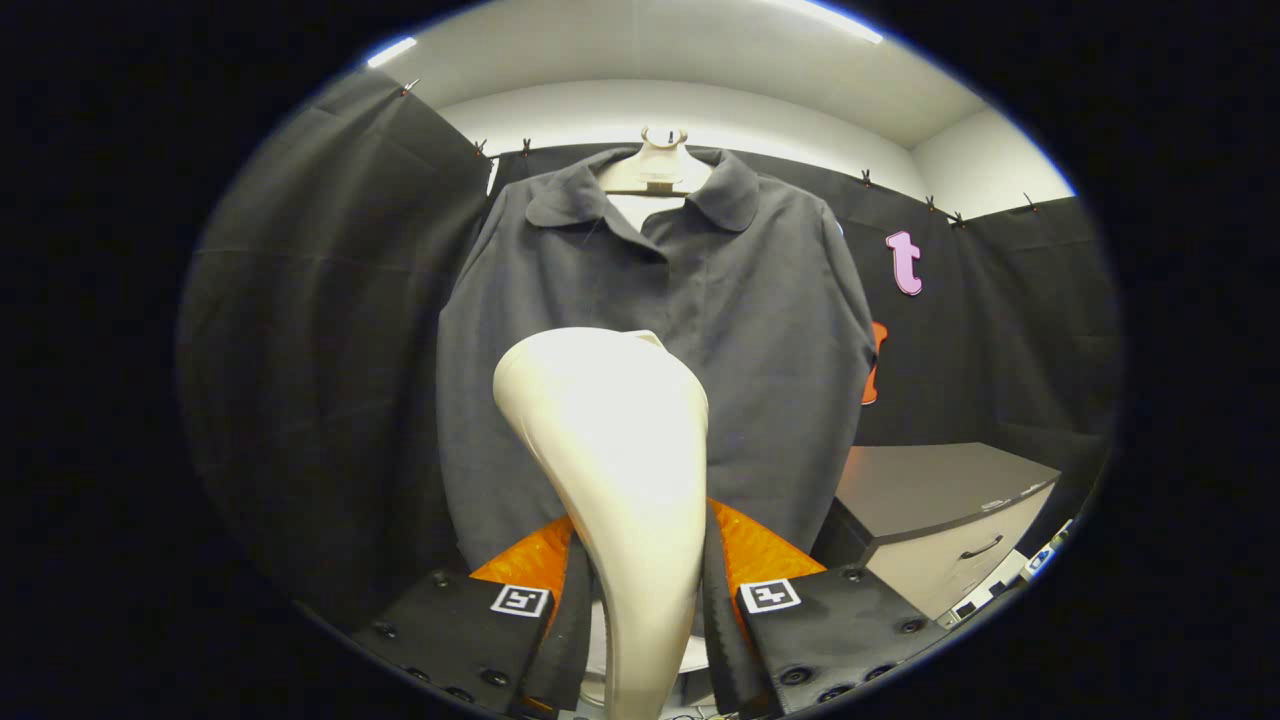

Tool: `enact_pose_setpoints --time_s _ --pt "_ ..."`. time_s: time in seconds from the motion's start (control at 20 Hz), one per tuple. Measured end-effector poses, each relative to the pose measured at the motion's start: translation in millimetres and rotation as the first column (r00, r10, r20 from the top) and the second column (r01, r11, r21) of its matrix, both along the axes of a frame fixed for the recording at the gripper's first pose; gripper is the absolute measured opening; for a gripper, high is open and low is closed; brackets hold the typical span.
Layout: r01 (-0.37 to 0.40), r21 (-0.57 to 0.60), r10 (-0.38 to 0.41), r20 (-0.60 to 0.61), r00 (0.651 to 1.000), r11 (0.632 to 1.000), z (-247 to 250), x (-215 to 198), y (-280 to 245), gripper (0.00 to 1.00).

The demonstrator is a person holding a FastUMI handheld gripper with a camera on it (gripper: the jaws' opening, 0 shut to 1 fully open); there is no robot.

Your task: Iron the clothes twice with a garment steamer, once on the left side and once on the right side.

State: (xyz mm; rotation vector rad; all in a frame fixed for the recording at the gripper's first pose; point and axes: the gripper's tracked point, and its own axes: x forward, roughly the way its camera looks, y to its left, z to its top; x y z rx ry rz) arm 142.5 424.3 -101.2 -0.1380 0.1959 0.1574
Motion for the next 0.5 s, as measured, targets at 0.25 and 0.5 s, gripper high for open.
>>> enact_pose_setpoints --time_s 0.25,0.5 --pt "0.024 0.007 -0.025 0.080 0.996 1.000 45.6 -25.1 -19.0 0.55" --pt "0.078 0.036 -0.080 0.079 0.994 0.996 36.4 -28.1 -40.3 0.55"
